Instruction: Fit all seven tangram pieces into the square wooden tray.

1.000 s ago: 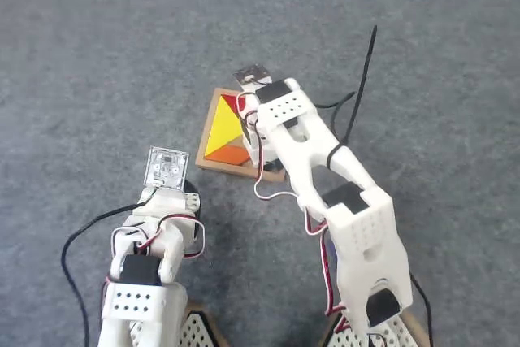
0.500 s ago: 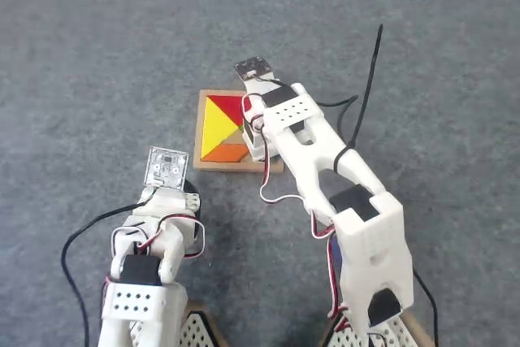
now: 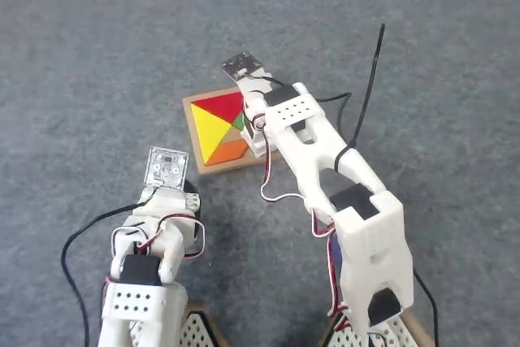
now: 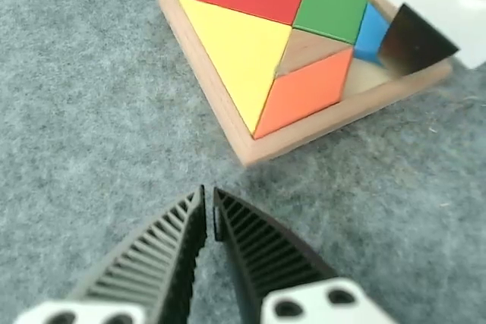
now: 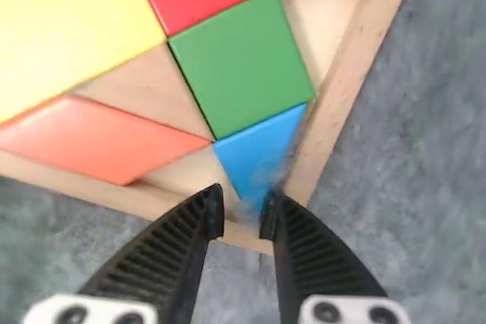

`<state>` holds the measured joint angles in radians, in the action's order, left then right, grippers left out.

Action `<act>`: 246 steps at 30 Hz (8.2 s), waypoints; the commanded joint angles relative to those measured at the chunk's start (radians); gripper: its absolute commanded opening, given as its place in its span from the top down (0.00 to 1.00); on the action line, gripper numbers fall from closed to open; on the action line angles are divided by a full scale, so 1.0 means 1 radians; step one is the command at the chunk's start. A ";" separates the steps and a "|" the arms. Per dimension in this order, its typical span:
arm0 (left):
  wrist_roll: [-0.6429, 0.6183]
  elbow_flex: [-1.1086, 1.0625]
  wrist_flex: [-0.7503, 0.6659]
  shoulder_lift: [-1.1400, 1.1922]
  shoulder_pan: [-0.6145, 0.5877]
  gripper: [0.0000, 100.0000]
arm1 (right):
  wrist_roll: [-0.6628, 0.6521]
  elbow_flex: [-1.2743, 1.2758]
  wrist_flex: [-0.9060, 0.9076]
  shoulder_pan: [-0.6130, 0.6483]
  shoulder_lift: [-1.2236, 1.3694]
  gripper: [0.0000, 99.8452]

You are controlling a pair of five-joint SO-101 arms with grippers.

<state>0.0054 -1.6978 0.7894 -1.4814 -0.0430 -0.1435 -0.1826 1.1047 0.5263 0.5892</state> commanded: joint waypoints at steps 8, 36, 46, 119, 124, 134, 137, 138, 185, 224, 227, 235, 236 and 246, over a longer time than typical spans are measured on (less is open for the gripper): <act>-0.008 0.008 0.008 -0.014 -0.005 0.98 | -0.048 0.006 -0.068 0.019 -0.010 0.82; -0.008 0.008 0.008 -0.014 -0.005 0.98 | 0.118 0.118 0.030 -0.036 -0.295 0.99; -0.008 0.008 0.008 -0.014 -0.005 0.98 | 0.103 0.671 -0.364 -0.010 -0.759 0.88; -0.008 0.008 0.008 -0.014 -0.005 0.98 | 0.169 0.029 -0.094 -0.025 -0.041 0.76; -0.008 0.008 0.008 -0.014 -0.005 0.98 | 0.227 0.031 -0.117 -0.111 -0.050 0.86; -0.008 0.008 0.008 -0.014 -0.005 0.98 | 0.232 0.245 -0.300 -0.122 -0.225 0.98; -0.008 0.008 0.008 -0.014 -0.005 0.98 | 0.239 0.397 -0.415 -0.125 -0.352 0.98; -0.008 0.008 0.008 -0.014 -0.005 0.98 | 0.261 0.442 -0.444 -0.131 -0.387 0.98; -0.008 0.008 0.008 -0.014 -0.005 0.98 | 0.100 0.781 -0.338 -0.084 -0.728 0.75; -0.008 0.008 0.008 -0.014 -0.005 0.98 | 0.184 0.937 -0.575 -0.243 -0.943 0.84; -0.008 0.008 0.008 -0.014 -0.005 0.98 | 0.160 0.921 -0.556 -0.191 -0.886 0.84; -0.008 0.008 0.008 -0.014 -0.005 0.98 | 0.084 0.663 -0.320 -0.120 -0.587 0.84; -0.008 0.008 0.008 -0.014 -0.005 0.98 | 0.086 0.635 -0.303 -0.130 -0.558 0.84; -0.008 0.008 0.008 -0.014 -0.005 0.98 | 0.077 0.511 -0.278 -0.131 -0.390 0.72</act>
<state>0.0054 -1.6978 0.7894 -1.4814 -0.0430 -0.0529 0.3943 0.8117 0.4051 0.1887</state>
